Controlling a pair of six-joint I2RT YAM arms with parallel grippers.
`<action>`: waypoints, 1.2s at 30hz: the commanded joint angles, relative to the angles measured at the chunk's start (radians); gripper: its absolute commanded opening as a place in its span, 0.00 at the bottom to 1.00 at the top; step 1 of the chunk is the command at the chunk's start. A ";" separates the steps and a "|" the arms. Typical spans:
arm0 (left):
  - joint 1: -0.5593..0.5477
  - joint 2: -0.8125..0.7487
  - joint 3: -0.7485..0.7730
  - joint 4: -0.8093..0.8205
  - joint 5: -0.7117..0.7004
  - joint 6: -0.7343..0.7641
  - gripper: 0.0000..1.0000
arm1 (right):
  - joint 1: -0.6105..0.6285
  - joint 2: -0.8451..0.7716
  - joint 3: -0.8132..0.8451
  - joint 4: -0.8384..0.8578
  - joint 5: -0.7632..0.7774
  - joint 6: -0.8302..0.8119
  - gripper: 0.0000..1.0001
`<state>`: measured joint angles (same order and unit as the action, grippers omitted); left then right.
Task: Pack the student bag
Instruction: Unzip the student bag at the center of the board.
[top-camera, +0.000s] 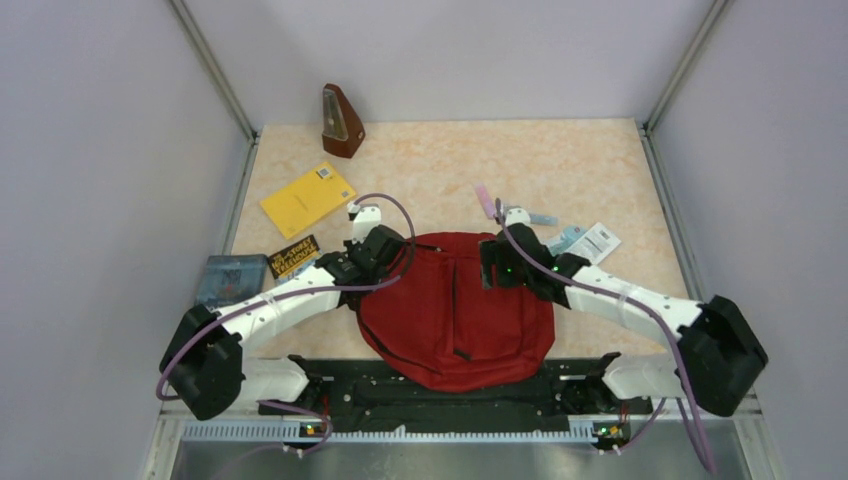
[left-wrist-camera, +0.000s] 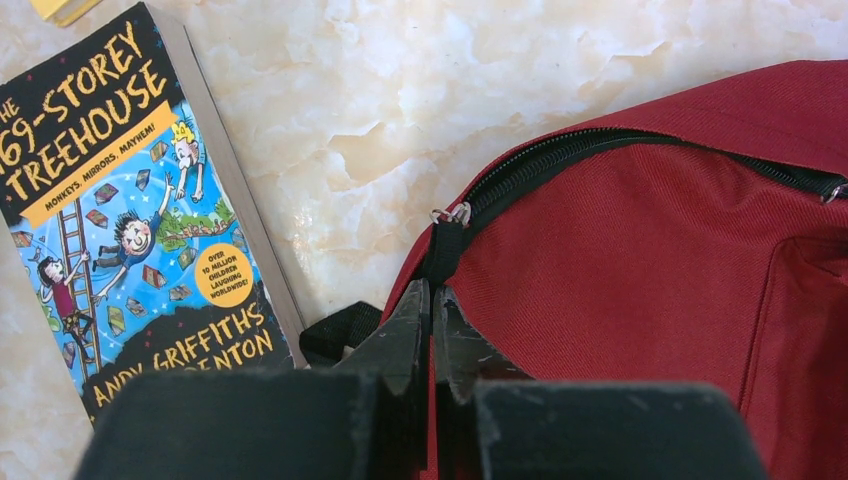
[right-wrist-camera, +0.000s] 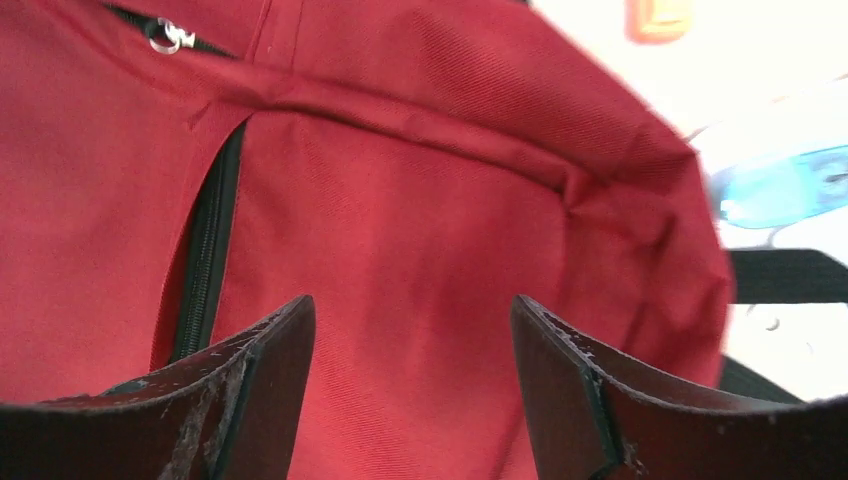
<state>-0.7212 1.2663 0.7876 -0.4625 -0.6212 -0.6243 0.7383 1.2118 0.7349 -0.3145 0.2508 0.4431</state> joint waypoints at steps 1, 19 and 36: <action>0.003 -0.031 -0.004 0.021 -0.009 -0.005 0.00 | 0.074 0.097 0.092 0.054 0.014 0.047 0.70; 0.003 -0.048 -0.033 0.022 0.002 -0.026 0.00 | 0.194 0.289 0.207 0.153 0.005 0.054 0.70; 0.003 -0.074 -0.069 0.053 0.051 -0.049 0.00 | 0.126 0.478 0.334 0.485 -0.189 -0.470 0.77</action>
<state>-0.7212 1.2316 0.7376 -0.4477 -0.5896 -0.6525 0.9035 1.6321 0.9939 0.0731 0.1909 0.0784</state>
